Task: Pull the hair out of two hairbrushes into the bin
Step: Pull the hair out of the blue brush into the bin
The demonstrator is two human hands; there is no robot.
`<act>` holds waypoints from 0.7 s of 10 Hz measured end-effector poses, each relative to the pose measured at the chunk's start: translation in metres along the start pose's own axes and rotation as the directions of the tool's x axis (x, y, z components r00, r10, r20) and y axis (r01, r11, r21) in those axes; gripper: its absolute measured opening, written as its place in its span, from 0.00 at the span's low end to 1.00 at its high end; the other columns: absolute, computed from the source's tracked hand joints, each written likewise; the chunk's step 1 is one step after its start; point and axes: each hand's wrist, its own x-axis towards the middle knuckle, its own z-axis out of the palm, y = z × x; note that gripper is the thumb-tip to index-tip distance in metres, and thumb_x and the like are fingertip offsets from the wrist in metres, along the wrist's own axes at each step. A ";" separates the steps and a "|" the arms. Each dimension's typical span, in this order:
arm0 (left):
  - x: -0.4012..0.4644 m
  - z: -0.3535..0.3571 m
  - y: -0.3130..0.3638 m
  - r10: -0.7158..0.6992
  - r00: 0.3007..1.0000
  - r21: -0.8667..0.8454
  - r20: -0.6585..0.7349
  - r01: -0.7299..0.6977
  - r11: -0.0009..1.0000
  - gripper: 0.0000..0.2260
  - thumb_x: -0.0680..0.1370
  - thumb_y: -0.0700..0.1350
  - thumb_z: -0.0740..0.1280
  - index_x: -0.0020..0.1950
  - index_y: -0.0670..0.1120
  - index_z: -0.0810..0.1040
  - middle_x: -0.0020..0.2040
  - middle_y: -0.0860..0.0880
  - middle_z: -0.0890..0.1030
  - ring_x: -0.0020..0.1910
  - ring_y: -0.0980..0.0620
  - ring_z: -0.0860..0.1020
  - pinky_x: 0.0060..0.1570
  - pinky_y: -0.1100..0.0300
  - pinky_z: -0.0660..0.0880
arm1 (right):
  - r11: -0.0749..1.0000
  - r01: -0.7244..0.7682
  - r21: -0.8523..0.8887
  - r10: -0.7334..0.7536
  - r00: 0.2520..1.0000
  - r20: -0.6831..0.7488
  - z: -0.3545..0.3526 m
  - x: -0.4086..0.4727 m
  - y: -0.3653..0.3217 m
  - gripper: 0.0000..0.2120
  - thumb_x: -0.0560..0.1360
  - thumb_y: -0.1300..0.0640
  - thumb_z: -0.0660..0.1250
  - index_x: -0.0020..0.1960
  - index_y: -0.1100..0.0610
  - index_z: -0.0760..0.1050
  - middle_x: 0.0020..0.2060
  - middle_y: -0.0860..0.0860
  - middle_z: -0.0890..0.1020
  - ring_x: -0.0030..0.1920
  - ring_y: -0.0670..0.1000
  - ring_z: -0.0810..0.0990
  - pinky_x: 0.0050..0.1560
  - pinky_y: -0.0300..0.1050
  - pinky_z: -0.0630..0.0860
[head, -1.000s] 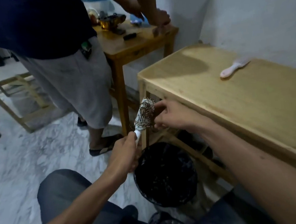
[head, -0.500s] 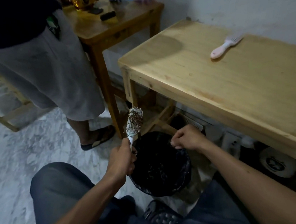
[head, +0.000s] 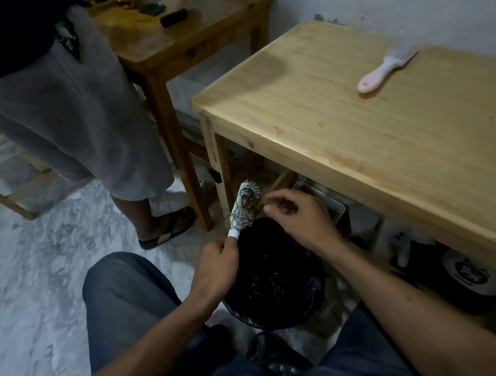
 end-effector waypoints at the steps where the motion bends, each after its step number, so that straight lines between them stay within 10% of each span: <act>1: 0.002 0.007 0.002 -0.007 1.000 0.019 0.016 0.007 1.000 0.20 0.80 0.54 0.58 0.48 0.38 0.77 0.32 0.47 0.74 0.31 0.47 0.71 0.36 0.50 0.67 | 0.981 0.193 -0.016 -0.190 0.976 0.102 -0.001 0.006 -0.010 0.16 0.74 0.48 0.76 0.61 0.44 0.83 0.48 0.45 0.81 0.45 0.44 0.81 0.45 0.32 0.77; 4: 0.001 0.013 0.005 -0.136 0.988 -0.017 0.068 0.137 0.990 0.10 0.79 0.44 0.59 0.43 0.41 0.77 0.30 0.46 0.73 0.26 0.47 0.69 0.28 0.56 0.63 | 0.940 0.318 -0.122 -0.318 0.948 0.020 0.011 0.004 -0.001 0.07 0.77 0.56 0.74 0.52 0.56 0.87 0.46 0.49 0.83 0.46 0.47 0.81 0.49 0.44 0.79; 7: 0.015 0.001 -0.004 -0.197 0.980 -0.005 0.021 0.197 0.980 0.09 0.77 0.43 0.58 0.38 0.43 0.71 0.29 0.49 0.68 0.22 0.53 0.65 0.19 0.63 0.63 | 0.992 -0.080 0.095 0.079 0.997 0.024 -0.018 -0.001 -0.002 0.05 0.80 0.50 0.69 0.50 0.48 0.83 0.36 0.36 0.83 0.37 0.39 0.80 0.41 0.37 0.73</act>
